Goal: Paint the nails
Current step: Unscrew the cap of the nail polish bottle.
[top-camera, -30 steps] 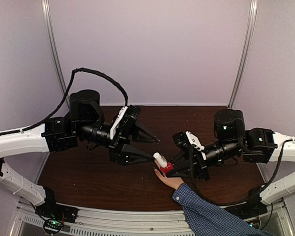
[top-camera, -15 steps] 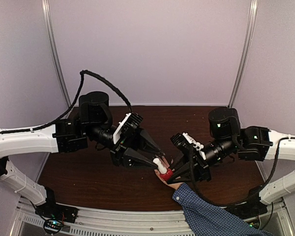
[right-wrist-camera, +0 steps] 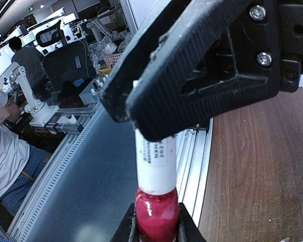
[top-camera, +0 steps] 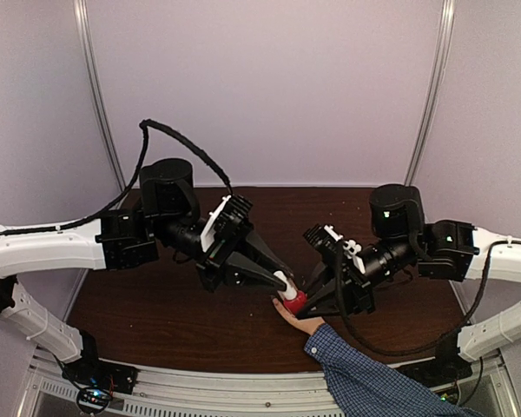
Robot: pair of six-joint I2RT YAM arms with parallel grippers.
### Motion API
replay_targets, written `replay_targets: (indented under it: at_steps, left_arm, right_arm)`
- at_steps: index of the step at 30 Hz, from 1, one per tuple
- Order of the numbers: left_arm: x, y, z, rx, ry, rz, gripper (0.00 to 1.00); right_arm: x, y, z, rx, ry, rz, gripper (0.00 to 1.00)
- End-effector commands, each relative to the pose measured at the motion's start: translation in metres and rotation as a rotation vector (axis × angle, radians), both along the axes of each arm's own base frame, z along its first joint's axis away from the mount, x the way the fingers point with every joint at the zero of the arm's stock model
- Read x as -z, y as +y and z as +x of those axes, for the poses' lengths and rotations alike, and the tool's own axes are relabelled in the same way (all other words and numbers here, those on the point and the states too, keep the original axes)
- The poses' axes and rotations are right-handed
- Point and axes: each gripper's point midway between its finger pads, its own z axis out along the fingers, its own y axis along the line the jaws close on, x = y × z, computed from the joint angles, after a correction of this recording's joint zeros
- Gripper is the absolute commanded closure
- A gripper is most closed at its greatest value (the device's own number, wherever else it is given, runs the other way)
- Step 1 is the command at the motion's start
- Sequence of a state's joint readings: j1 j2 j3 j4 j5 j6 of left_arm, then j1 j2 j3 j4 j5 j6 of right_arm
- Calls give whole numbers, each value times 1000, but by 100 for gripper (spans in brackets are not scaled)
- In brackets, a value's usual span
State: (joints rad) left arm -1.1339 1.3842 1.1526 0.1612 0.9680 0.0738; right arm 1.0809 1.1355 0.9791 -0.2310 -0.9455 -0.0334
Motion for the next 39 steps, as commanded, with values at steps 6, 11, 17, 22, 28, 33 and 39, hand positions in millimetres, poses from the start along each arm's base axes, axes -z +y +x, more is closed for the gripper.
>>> replay_targets:
  at_steps: [6,11,17,22,28,33,39]
  left_arm:
    - [-13,-17,50,-329,34,-5,100]
    - [-13,-19,75,-486,85,16,100]
    - [-11,-17,122,-756,172,30,100]
    - [0,-8,169,-1036,271,64,100]
    - [13,0,204,-1250,399,75,100]
    - [26,11,224,-1407,487,112,100]
    - [33,23,232,-1508,542,142,100]
  right_arm:
    - [-5,-2,54,280,-95,4,100]
    - [2,-9,95,508,-171,-42,100]
    - [10,-16,127,680,-232,-75,100]
    - [16,-14,146,759,-269,-98,100]
    - [20,-12,167,847,-307,-135,100]
    - [31,-7,174,859,-309,-178,100]
    - [33,-9,177,881,-313,-188,100]
